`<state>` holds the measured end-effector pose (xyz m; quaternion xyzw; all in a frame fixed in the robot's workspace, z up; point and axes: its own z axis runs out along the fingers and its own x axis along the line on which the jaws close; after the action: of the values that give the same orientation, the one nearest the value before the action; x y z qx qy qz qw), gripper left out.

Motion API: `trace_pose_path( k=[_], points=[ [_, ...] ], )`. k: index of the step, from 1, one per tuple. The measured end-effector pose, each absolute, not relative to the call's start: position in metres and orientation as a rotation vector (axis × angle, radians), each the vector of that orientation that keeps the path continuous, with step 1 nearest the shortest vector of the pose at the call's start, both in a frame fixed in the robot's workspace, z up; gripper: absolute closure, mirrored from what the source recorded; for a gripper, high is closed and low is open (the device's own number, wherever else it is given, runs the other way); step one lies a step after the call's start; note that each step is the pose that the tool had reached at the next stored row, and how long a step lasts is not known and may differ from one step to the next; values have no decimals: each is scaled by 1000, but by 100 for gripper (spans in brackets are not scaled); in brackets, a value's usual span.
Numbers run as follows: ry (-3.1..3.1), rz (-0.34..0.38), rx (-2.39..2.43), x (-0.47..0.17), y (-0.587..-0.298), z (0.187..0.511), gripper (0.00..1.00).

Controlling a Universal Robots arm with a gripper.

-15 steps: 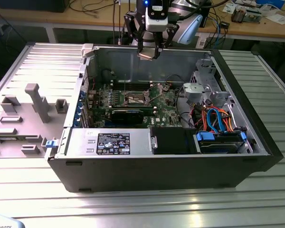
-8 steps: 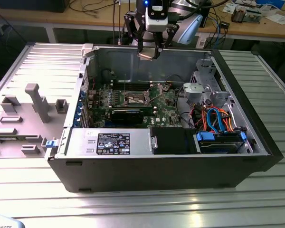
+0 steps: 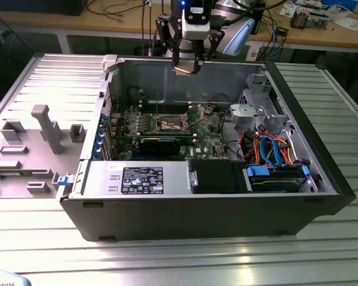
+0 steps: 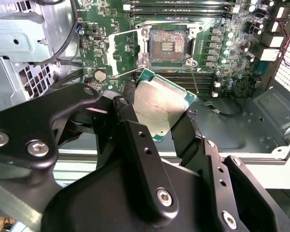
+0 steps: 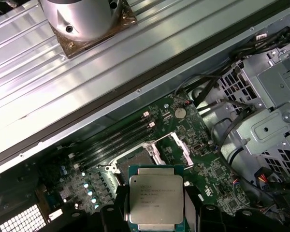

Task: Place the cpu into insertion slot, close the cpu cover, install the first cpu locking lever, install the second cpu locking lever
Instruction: 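Place the cpu into insertion slot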

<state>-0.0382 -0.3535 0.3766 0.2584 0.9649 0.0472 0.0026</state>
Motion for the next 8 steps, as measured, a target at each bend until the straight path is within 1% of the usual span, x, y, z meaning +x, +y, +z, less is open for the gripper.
trace_pose_path(
  k=[8],
  points=[
    [2982,147,947,-39,-353,375,46]
  ],
)
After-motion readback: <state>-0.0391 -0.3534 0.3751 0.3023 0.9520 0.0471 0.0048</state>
